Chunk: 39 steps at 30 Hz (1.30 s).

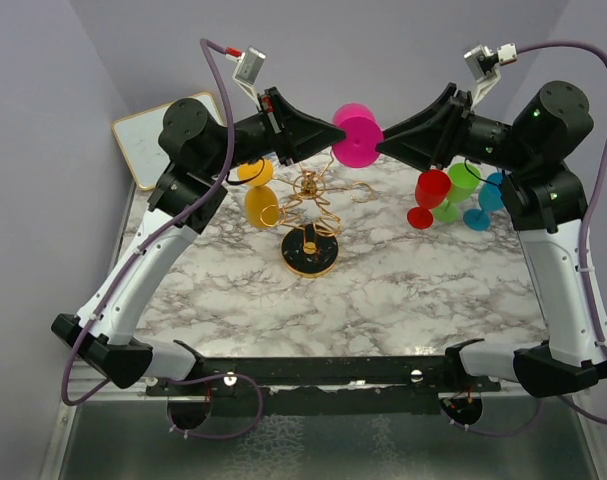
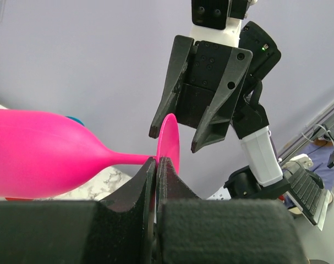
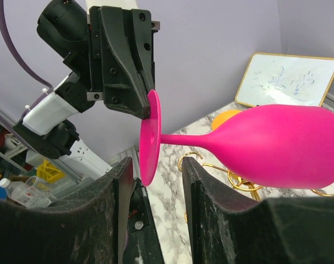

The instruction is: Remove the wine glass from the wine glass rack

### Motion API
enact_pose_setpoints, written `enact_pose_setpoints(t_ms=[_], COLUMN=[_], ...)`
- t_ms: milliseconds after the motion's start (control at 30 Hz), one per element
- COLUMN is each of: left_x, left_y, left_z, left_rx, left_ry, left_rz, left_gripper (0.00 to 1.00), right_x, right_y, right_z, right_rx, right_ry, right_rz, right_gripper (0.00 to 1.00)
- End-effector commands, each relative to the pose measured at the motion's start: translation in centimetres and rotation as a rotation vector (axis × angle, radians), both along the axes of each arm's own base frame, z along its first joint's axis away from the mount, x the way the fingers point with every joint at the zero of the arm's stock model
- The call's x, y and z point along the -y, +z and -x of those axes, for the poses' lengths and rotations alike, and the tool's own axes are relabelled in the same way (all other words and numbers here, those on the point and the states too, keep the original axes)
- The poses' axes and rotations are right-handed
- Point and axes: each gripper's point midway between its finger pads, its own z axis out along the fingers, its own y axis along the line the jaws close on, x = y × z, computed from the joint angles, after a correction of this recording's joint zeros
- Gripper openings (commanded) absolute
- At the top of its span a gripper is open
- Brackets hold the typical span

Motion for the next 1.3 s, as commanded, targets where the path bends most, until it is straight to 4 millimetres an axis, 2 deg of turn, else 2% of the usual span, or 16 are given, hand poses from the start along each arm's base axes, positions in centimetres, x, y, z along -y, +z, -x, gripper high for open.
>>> enact_pose_setpoints(t_ms=[0,67,200,333,400,533,667,767,800,867,967,1100,1167,1267], left_x=[0.1,0.4,1.2,1.6,1.5,0.0,-2.0,-2.7,-2.8,-2.9,-2.8,-2.3,-1.8,-1.1], left_y=[2.1,2.2,2.0,1.7,1.4,0.6,-1.1,-2.8,-3.4,-4.5,-6.4,-7.9,-8.3,-9.4], left_z=[0.8,0.8,0.7,0.5,0.2,-0.8,-1.0,-0.3,0.0,0.8,1.8,2.6,2.9,3.2], left_rx=[0.062,0.061,0.055,0.05,0.043,0.023,-0.032,-0.105,-0.134,-0.2,-0.306,-0.423,-0.482,-0.567], left_ry=[0.0,-0.006,-0.009,-0.005,0.02,0.152,0.266,0.273,0.264,0.243,0.199,0.139,0.099,0.043], left_rz=[0.041,0.043,0.036,0.026,0.015,-0.029,-0.063,-0.068,-0.066,-0.061,-0.057,-0.058,-0.049,-0.028], left_gripper=[0.0,0.0,0.0,0.0,0.03,0.5,0.81,0.82,0.82,0.82,0.77,0.66,0.64,0.64], right_x=[-0.2,-0.3,-0.5,-0.7,-0.5,0.5,3.0,4.5,4.6,4.6,4.4,4.8,4.3,4.0], right_y=[0.2,0.0,-0.3,-0.9,-1.3,-1.8,-2.8,-5.0,-6.7,-8.5,-10.3,-10.4,-10.2,-8.6], right_z=[0.8,0.8,1.2,1.4,1.4,1.2,0.3,0.0,-0.3,-0.2,0.8,-0.7,-1.1,-1.2], right_rx=[0.016,0.013,0.016,0.018,0.031,0.144,0.399,0.602,0.653,0.792,1.062,1.176,1.226,1.324], right_ry=[0.042,0.054,0.079,0.077,0.051,-0.072,-0.293,-0.395,-0.405,-0.413,-0.422,-0.517,-0.524,-0.56], right_rz=[0.013,0.018,0.022,0.043,0.052,0.093,0.169,0.252,0.296,0.357,0.395,0.426,0.432,0.404], right_gripper=[0.4,0.38,0.25,0.01,0.01,0.01,0.01,0.01,0.01,0.01,0.01,0.01,0.01,0.01])
